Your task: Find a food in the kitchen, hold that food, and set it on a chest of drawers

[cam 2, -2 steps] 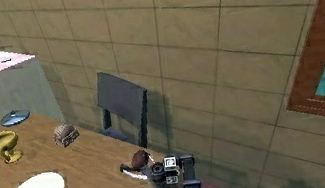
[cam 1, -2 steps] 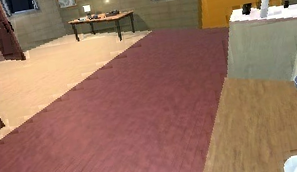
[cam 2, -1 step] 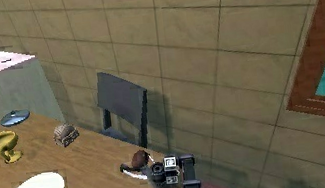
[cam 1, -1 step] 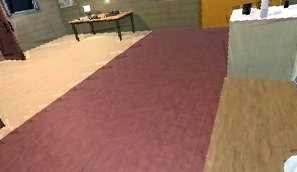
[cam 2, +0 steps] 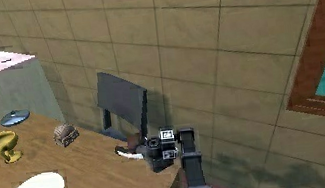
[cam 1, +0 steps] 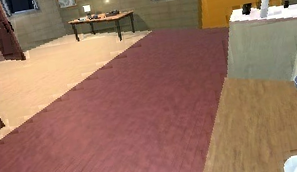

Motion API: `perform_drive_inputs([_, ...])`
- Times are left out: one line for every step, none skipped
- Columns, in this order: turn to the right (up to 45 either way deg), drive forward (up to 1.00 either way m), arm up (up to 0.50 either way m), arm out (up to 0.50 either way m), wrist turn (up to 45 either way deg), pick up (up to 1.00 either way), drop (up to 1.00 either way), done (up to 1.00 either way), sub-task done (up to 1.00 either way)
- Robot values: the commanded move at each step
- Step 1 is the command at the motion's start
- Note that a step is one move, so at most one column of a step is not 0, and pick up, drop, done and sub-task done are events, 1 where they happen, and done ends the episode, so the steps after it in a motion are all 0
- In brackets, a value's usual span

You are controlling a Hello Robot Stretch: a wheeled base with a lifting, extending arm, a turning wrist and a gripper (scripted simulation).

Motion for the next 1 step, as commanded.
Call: perform_drive_inputs([0.0, 0.00, 0.22, 0.00, 0.0, 0.00, 0.00, 0.00, 0.00])
